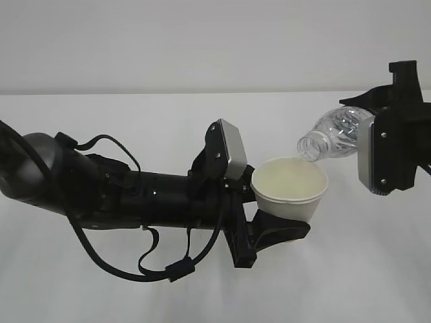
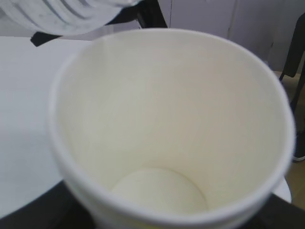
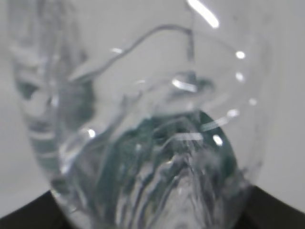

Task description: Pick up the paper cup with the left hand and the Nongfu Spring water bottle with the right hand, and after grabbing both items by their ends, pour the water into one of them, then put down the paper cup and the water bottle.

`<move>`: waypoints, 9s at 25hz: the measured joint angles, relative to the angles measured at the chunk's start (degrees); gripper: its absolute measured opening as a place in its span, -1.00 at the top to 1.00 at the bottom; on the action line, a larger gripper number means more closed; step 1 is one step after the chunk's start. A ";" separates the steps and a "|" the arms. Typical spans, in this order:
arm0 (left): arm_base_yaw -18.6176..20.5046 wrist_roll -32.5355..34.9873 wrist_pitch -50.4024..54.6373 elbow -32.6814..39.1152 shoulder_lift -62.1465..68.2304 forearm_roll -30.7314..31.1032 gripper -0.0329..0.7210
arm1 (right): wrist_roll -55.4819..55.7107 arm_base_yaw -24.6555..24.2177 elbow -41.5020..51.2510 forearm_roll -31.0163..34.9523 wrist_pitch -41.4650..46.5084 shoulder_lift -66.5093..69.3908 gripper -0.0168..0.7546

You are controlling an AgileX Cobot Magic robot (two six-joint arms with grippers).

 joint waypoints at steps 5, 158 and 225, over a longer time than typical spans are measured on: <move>0.00 0.00 0.00 0.00 0.00 0.00 -0.29 | -0.58 0.00 -0.88 0.00 0.98 0.00 -0.16; 0.00 -1.22 2.26 0.00 0.00 -0.77 -0.29 | -5.49 2.09 -5.97 -4.02 5.89 0.00 -0.12; 0.00 -1.22 3.46 0.00 0.00 -2.49 -0.29 | -5.58 2.09 -6.71 -4.84 5.98 0.00 -0.10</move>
